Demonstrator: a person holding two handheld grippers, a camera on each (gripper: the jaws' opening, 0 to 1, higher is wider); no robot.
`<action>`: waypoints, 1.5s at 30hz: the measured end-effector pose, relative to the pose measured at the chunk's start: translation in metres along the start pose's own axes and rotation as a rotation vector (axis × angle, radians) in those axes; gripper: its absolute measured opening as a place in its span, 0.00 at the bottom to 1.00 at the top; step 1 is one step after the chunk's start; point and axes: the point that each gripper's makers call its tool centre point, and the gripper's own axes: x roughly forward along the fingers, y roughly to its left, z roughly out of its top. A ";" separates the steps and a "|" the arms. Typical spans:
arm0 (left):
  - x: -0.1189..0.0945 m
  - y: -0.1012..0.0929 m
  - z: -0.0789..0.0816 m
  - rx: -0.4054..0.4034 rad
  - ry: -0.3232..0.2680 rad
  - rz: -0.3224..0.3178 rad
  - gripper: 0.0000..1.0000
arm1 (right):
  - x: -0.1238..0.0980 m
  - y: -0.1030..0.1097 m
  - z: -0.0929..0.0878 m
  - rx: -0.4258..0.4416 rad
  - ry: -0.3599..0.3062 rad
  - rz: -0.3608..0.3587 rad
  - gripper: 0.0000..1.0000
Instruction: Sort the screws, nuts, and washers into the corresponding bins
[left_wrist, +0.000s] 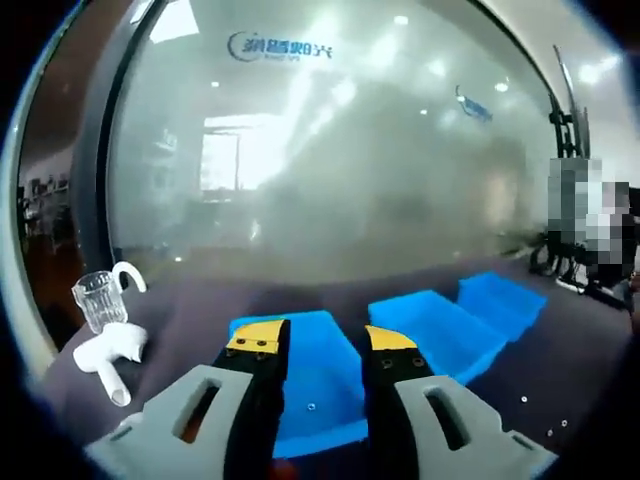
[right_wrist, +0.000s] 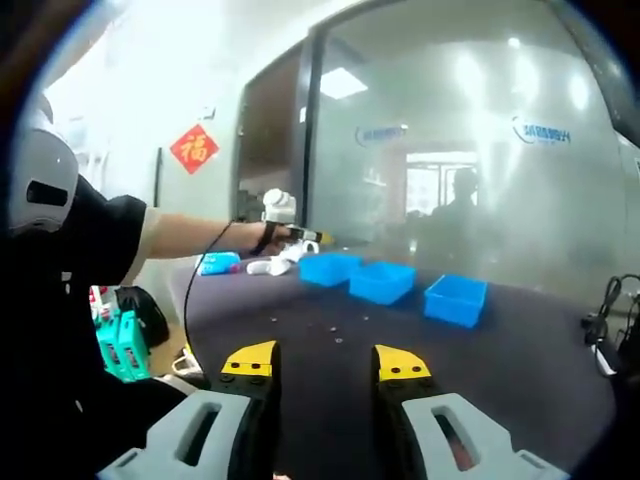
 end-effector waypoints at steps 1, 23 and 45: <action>-0.004 -0.002 0.000 -0.006 -0.004 -0.007 0.33 | 0.000 0.000 0.000 -0.001 0.000 0.000 0.32; -0.167 -0.074 -0.049 -0.022 -0.058 -0.273 0.42 | 0.001 -0.009 0.006 0.004 -0.021 -0.014 0.33; -0.258 -0.061 -0.101 0.038 -0.011 -0.315 0.42 | 0.009 -0.003 -0.004 -0.009 0.020 0.043 0.34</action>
